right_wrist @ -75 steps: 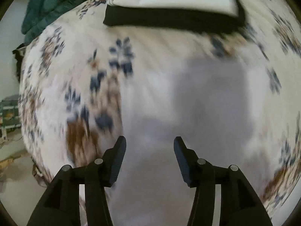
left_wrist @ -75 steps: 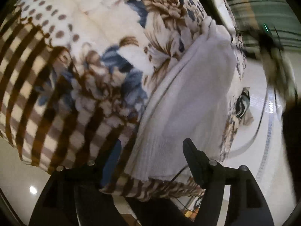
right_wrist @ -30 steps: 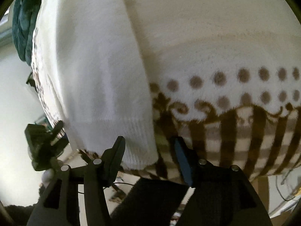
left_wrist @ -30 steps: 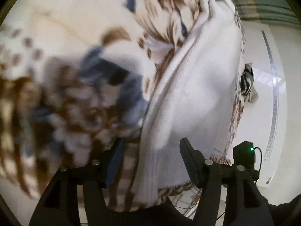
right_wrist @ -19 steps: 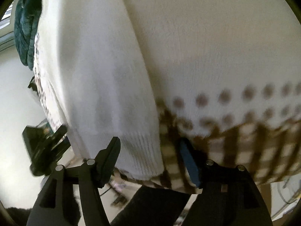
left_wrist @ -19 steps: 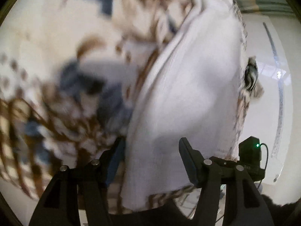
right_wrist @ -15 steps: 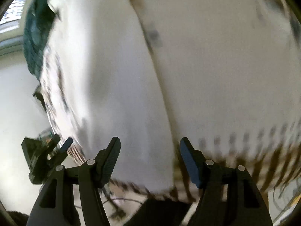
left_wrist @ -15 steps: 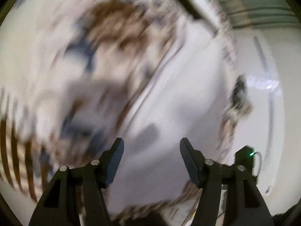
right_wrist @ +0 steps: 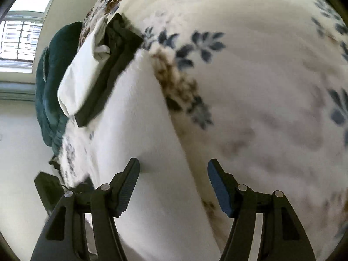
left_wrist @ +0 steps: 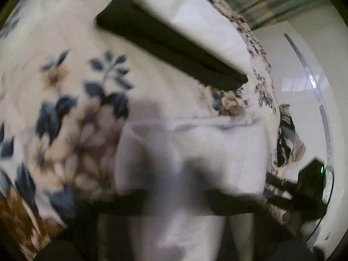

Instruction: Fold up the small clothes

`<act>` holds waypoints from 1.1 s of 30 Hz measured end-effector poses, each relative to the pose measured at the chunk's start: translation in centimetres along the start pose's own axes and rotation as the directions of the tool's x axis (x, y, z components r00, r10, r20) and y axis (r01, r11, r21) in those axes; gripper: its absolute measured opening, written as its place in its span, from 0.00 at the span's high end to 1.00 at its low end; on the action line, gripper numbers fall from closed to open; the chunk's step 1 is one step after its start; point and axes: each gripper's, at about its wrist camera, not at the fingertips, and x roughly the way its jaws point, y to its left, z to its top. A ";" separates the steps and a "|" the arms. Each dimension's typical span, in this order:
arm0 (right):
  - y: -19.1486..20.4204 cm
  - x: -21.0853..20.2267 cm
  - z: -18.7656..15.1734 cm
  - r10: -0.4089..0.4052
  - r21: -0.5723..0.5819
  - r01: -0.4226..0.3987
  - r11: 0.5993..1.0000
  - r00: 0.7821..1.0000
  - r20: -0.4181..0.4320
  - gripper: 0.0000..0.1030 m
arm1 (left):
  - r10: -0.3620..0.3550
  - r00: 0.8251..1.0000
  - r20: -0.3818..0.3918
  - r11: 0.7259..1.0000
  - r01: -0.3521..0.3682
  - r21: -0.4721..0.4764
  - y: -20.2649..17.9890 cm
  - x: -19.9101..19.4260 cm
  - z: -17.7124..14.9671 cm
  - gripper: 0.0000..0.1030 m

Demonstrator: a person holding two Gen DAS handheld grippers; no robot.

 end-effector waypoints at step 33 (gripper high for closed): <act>-12.3 -0.1 -32.2 0.005 0.192 0.103 0.976 0.870 -0.494 0.42 | -0.104 0.943 -0.317 0.959 0.011 -0.282 9.4 -12.3 -28.4 0.38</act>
